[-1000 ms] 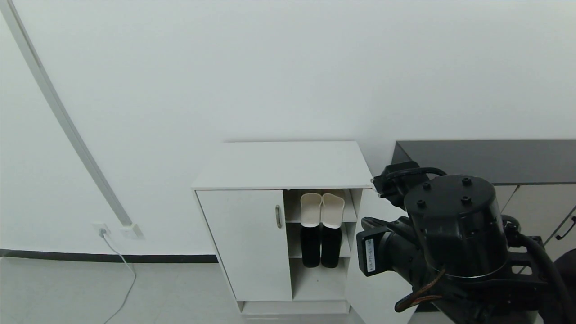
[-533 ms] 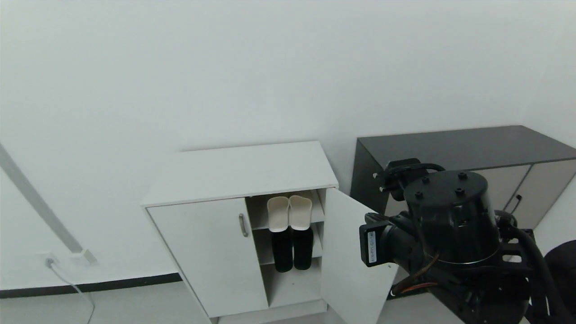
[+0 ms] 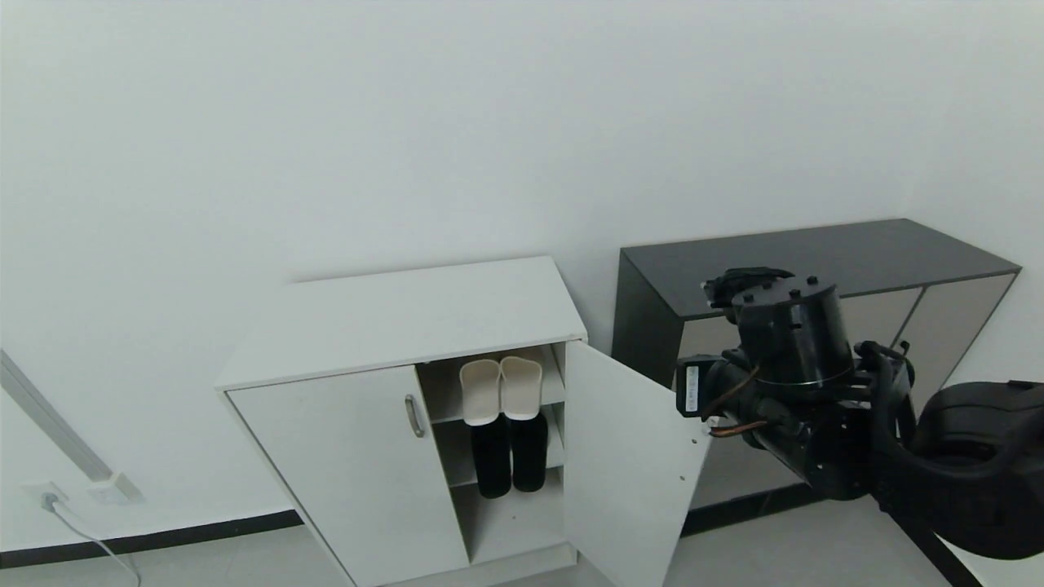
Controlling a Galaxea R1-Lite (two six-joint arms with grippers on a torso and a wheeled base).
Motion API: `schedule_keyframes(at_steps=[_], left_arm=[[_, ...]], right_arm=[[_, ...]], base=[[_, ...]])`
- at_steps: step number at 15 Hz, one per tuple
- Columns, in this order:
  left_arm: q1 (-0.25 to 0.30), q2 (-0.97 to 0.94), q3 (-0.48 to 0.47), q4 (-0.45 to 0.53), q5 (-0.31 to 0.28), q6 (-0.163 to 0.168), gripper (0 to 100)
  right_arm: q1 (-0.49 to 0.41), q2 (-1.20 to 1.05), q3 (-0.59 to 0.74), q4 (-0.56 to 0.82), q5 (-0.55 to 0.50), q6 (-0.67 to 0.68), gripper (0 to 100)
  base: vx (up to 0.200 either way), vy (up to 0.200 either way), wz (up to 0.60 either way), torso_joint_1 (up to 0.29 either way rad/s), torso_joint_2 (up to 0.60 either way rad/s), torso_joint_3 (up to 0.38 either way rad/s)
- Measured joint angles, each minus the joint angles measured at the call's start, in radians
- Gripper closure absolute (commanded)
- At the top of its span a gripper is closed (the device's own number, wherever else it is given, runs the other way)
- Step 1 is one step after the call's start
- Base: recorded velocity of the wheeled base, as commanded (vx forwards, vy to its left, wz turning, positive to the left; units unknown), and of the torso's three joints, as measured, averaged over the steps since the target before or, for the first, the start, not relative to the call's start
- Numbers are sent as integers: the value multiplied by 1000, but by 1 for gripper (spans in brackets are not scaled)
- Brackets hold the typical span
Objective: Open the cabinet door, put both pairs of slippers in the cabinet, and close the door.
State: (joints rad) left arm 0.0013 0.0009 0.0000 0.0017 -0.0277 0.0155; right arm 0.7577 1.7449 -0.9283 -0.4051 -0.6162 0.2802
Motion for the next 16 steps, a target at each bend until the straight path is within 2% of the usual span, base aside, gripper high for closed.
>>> schedule_keyframes(at_steps=[4,9,16], left_arm=[[0,0,0,0,0,0,100],[1,0,0,0,0,0,100],[-1,0,0,0,0,0,100]], right_arm=[[-54,50,-17,-17,21,1,100],[-127,129,-52,-40,70,0,100],[-271,301,-137,-156,179,8,100]], base=[[-200,0,0,6,5,-1],[0,0,0,0,0,0],[0,0,0,0,0,0]])
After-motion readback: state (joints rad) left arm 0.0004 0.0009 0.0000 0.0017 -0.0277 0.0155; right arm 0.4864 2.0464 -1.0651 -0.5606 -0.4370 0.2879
